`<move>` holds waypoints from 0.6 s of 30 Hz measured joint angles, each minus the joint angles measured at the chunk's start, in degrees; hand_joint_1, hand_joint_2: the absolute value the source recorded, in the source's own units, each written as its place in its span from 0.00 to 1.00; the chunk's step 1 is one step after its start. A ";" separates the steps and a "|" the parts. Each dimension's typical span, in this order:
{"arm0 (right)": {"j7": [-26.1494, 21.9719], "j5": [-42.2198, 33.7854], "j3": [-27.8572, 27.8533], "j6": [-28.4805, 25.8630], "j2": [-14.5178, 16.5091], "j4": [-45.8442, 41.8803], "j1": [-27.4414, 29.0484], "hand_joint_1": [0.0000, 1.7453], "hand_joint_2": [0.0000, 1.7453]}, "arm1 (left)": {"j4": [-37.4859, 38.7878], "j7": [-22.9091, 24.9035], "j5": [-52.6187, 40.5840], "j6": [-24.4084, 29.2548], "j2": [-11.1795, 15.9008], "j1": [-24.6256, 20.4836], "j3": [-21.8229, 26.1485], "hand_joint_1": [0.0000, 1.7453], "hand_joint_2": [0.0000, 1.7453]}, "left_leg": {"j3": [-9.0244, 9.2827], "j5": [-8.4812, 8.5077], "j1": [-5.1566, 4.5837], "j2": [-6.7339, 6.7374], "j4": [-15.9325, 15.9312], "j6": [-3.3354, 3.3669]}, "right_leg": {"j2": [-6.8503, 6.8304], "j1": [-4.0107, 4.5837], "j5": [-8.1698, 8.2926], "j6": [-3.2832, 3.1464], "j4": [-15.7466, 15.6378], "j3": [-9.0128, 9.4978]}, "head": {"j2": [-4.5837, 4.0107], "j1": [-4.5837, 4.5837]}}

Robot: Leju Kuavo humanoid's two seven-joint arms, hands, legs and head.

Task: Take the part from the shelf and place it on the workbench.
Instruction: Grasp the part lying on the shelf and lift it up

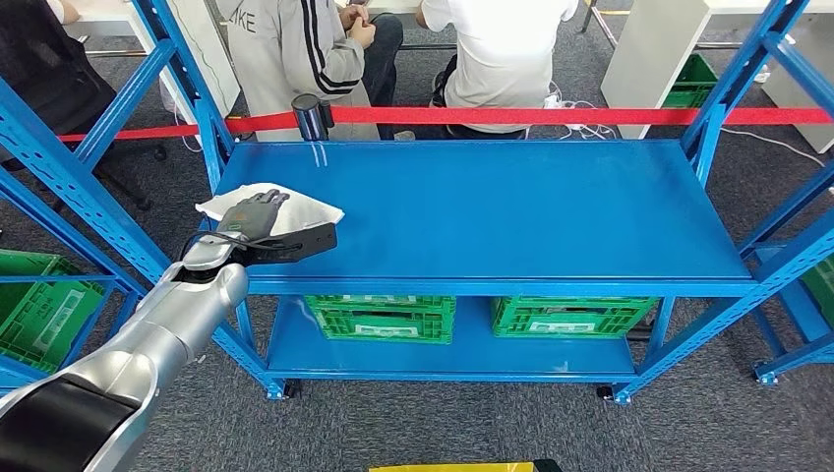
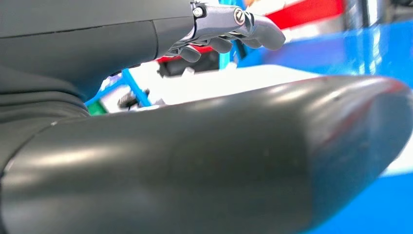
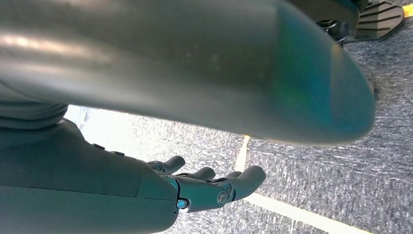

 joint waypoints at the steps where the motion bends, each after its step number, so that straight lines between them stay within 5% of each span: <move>1: 0.00 0.00 0.00 0.00 0.00 0.00 0.00 0.00 0.00 | 0.00 0.00 0.00 0.00 0.00 0.00 0.00 0.00 0.00 | 0.00 0.00 0.00 0.00 0.00 0.00 | 0.00 0.00 0.00 0.00 0.00 0.00 | 0.00 0.00; 9: 0.53 -0.01 0.00 -0.01 0.00 0.00 -0.04 0.00 0.00 | 0.00 -0.61 2.53 1.97 0.56 0.88 0.54 0.00 0.00 | -0.04 -0.01 0.00 -0.03 0.03 0.01 | -0.02 0.00 0.01 0.02 -0.02 0.00 | 0.00 -0.01; 14: 1.20 -0.12 0.00 -0.17 0.00 0.00 -0.22 0.00 0.00 | -0.08 -4.38 6.56 11.49 0.39 1.38 4.40 0.00 0.00 | -0.08 -0.04 0.00 -0.04 0.13 0.06 | -0.03 -0.01 0.01 0.06 -0.04 -0.01 | 0.00 0.01; 18: 1.20 -0.04 0.00 -0.22 0.14 0.00 -0.28 0.00 0.00 | -0.28 -4.97 6.66 12.57 0.30 1.40 5.23 0.00 0.00 | -0.05 -0.50 -0.35 0.00 -0.10 1.17 | -0.11 -0.38 0.57 0.82 -0.54 0.39 | 0.00 -0.03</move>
